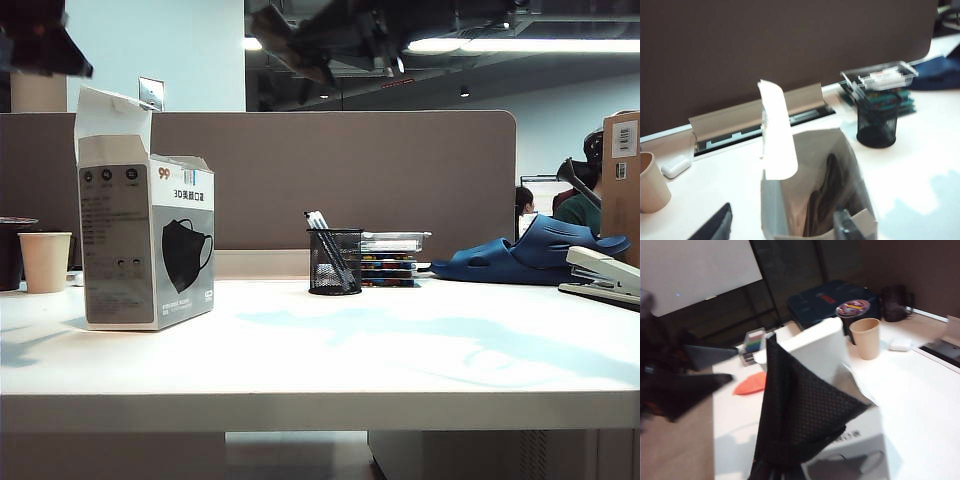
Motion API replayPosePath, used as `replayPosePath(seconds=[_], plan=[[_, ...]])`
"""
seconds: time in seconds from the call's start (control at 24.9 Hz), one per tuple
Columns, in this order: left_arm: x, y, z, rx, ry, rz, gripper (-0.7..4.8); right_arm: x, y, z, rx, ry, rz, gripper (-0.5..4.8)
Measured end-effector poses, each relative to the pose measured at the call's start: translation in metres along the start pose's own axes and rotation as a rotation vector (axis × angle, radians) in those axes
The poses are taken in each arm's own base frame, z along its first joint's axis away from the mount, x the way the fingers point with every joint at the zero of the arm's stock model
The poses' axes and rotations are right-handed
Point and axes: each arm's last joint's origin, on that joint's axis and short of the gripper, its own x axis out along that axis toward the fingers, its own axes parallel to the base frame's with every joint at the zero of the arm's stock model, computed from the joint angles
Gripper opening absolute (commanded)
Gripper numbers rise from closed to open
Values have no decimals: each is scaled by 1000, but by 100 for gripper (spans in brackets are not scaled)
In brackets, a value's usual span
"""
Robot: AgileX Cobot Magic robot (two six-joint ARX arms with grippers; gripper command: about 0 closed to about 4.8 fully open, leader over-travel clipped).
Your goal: Put the mask into the mask box.
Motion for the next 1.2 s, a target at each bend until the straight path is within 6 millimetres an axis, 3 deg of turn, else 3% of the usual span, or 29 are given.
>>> replayPosePath(seconds=[0.32,0.72,0.92,1.0,1.08,1.2], plan=[[31,7,-11,16,58,63,255,6,7,5,30,-41,28,-9],[52,9,-26,20,37,68,255,12,14,6,31,-57,51,-9],[55,9,-26,24,15,67,230,19,18,4,26,-68,34,-9],[55,9,-26,25,5,52,177,24,17,1,16,-77,37,-9],[55,8,-25,26,-6,32,73,33,15,-6,11,-86,34,-9],[55,6,-25,26,-19,-28,52,52,15,-17,-32,-135,52,-9]])
